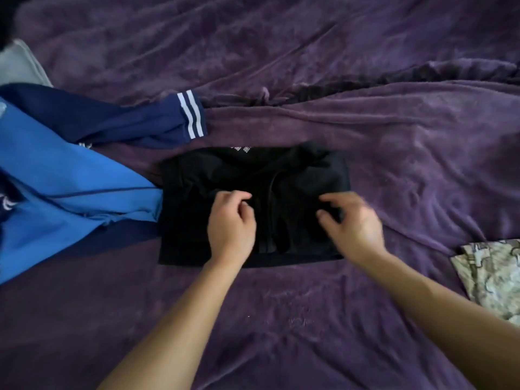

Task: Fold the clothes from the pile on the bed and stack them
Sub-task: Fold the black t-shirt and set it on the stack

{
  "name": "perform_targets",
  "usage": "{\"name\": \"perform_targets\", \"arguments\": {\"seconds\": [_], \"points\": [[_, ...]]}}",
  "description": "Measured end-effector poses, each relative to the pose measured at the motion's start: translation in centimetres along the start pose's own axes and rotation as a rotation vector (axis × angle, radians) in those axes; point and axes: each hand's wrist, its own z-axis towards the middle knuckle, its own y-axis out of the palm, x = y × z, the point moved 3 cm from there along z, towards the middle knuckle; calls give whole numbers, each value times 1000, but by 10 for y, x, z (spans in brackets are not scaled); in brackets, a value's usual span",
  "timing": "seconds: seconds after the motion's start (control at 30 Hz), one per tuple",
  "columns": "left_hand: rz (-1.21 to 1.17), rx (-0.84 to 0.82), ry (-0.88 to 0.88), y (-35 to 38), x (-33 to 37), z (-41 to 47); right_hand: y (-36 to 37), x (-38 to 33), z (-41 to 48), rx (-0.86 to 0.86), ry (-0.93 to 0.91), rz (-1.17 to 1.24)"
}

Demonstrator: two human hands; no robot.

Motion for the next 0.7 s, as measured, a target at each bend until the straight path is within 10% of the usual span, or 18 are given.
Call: {"name": "perform_targets", "arguments": {"seconds": [0.17, 0.43, 0.7], "points": [[292, -344, 81, 64, 7, -22, -4, 42, 36, -92, 409, 80], [176, -437, 256, 78, 22, -11, -10, 76, 49, -86, 524, 364], [-481, -488, -423, 71, 16, 31, -19, 45, 42, -158, 566, 617]]}}
